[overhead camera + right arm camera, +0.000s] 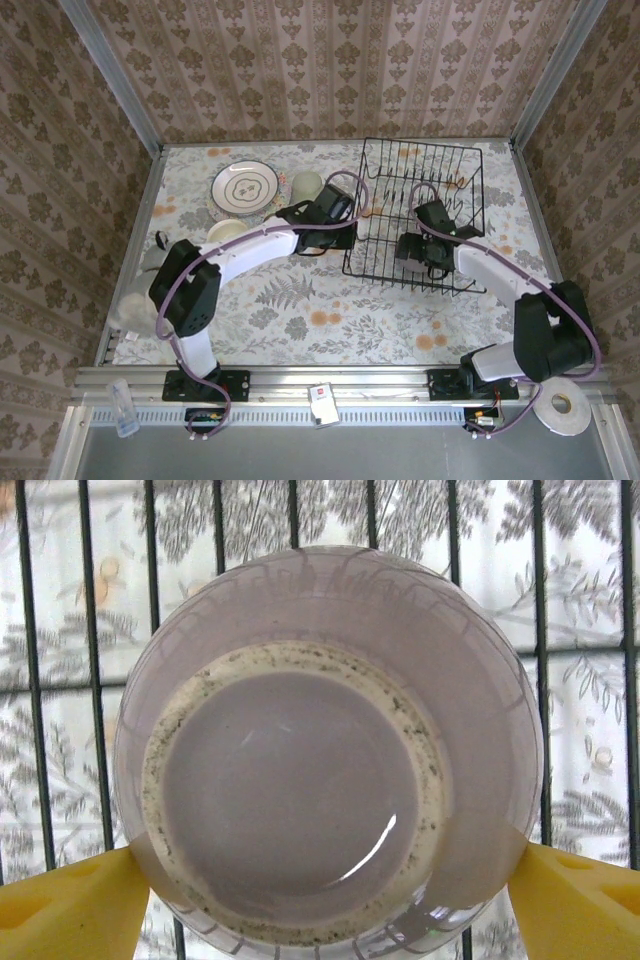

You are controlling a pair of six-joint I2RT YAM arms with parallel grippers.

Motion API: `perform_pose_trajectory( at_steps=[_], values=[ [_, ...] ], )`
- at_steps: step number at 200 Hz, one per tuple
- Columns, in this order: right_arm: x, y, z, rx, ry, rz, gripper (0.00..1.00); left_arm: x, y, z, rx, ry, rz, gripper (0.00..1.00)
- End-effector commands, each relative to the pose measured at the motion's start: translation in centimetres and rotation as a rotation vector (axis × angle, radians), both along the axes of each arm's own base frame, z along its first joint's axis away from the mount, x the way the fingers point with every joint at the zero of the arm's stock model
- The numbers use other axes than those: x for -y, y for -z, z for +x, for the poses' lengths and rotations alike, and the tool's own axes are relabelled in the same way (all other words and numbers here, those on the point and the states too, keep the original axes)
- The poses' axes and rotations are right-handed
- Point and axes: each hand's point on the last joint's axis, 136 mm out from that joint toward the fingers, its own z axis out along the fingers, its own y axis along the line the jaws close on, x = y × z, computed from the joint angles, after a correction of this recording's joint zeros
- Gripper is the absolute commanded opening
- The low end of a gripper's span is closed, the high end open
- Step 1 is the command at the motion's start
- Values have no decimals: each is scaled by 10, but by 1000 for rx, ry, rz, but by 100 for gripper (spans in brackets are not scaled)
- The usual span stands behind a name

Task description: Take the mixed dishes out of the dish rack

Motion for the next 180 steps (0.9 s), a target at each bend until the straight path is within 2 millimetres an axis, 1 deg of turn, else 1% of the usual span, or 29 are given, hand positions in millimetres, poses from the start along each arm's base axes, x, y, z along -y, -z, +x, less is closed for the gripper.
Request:
perform_pose_trajectory(
  at_steps=[1,29,65,106,121,162,174,176,180],
  values=[
    [17,11,5,-36,24,-64,90,-26,22,-27,-67,15,114,0],
    [13,7,15,-25,21,-48,89,-37,23,-30,-63,-33,118,0],
    [8,-6,23,8,13,-25,89,-48,26,-33,-67,-83,110,0],
    [7,-7,15,8,8,-7,89,-66,27,-34,-57,-136,122,0],
    [5,-8,11,11,5,14,89,-70,27,-34,-56,-145,120,0],
    [-2,-5,0,3,-11,58,89,-66,23,-27,-44,-125,115,0],
    [-3,-3,-3,-6,-17,55,89,-64,20,-26,-39,-119,113,4],
    [-3,-10,-3,15,-18,61,89,-63,20,-25,-37,-118,112,5],
    [-3,-12,-3,23,-18,62,89,-63,19,-25,-35,-118,113,6]
  ],
)
